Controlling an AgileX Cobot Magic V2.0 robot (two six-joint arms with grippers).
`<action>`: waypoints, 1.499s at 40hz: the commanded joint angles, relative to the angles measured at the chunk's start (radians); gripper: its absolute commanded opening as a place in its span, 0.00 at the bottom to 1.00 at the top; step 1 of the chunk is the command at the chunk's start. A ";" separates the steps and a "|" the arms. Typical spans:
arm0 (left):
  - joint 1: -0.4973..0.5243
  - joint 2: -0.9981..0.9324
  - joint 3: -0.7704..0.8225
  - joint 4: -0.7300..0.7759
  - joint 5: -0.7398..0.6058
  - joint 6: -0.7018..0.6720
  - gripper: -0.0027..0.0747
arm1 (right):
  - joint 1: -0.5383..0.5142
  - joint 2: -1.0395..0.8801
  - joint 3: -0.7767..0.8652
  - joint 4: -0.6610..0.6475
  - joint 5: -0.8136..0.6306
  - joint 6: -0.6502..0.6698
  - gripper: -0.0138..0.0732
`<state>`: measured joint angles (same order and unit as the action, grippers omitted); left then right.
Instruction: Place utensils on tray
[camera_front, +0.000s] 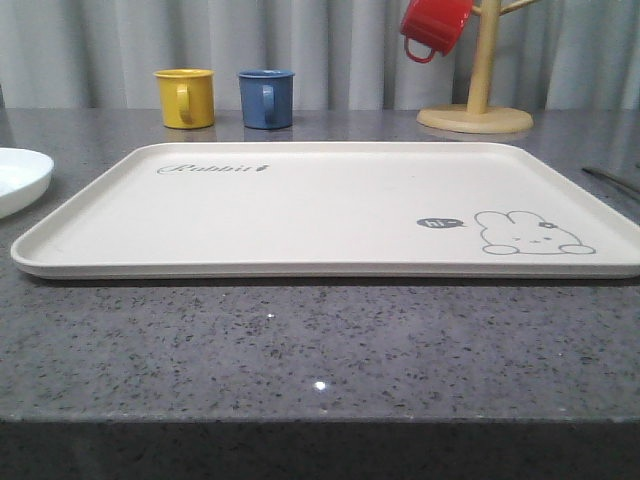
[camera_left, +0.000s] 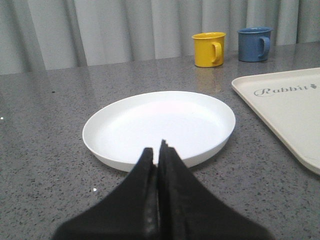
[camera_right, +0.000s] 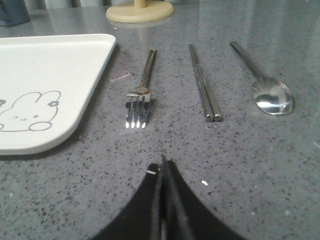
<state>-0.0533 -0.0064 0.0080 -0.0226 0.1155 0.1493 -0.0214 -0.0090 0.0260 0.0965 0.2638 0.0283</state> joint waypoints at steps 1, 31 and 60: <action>0.001 -0.022 -0.001 -0.011 -0.086 -0.007 0.01 | -0.006 -0.018 0.000 0.001 -0.082 -0.006 0.12; 0.001 -0.022 -0.001 -0.011 -0.086 -0.007 0.01 | -0.006 -0.018 0.000 0.001 -0.082 -0.006 0.12; 0.001 -0.019 -0.074 -0.011 -0.303 -0.007 0.01 | -0.006 -0.018 -0.090 0.002 -0.152 -0.006 0.12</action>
<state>-0.0533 -0.0064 -0.0027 -0.0226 -0.0737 0.1493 -0.0214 -0.0090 0.0130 0.0965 0.1933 0.0283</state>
